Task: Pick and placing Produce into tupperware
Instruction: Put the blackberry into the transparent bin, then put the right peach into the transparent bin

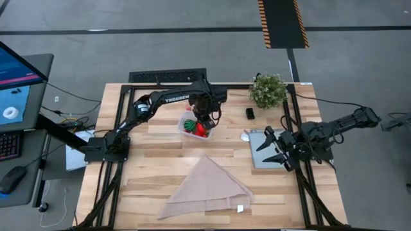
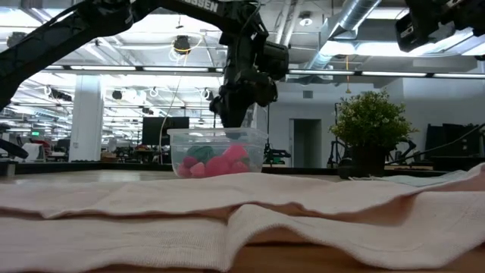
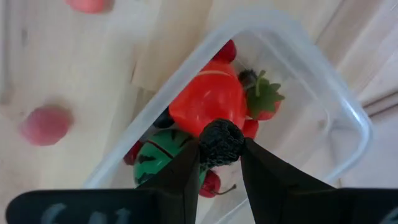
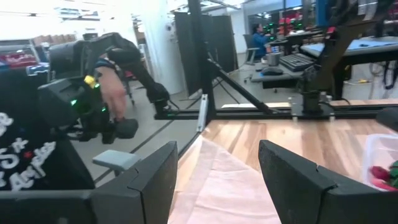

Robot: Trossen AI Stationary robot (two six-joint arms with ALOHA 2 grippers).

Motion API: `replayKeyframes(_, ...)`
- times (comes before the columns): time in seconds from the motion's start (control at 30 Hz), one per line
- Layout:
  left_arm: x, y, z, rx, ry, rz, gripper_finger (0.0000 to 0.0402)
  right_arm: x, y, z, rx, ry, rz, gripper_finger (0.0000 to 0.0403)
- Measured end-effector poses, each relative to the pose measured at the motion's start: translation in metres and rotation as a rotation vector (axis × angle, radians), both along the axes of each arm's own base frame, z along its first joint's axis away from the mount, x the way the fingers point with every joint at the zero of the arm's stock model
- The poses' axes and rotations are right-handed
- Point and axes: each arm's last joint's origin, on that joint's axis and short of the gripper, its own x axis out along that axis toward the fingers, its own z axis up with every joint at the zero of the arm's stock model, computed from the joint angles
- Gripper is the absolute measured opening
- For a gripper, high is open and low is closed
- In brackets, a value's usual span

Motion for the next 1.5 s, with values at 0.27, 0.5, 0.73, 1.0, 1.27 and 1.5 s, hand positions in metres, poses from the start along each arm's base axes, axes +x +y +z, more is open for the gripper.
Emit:
replayKeyframes(0.27, -0.001, -0.003, -0.003, 0.19, 0.084, -0.027, 0.0108, 0.0, 0.0, 0.0, -0.013, -0.006, -0.022, 0.0248)
replayKeyframes(0.5, 0.002, -0.003, -0.003, 0.148, 0.045, -0.04, 0.0138, 0.0, -0.001, 0.0, -0.016, -0.008, -0.027, 0.0248)
replayKeyframes(0.73, 0.0, -0.003, -0.003, 0.143, 0.057, -0.066, 0.0214, 0.0, -0.001, 0.0, -0.011, -0.002, -0.029, 0.0248)
replayKeyframes(1.0, 0.01, -0.005, 0.021, 0.203, -0.157, -0.092, 0.0239, 0.001, -0.001, 0.0, -0.002, 0.004, -0.032, 0.0248)
replayKeyframes(1.27, 0.017, -0.032, 0.08, 0.142, -0.563, -0.247, 0.0236, 0.001, -0.002, 0.0, 0.0, -0.003, -0.054, 0.0248)
replayKeyframes(1.5, 0.008, -0.061, 0.155, -0.098, -1.086, -0.53, 0.0236, 0.001, -0.002, 0.002, 0.006, -0.02, -0.064, 0.0248)
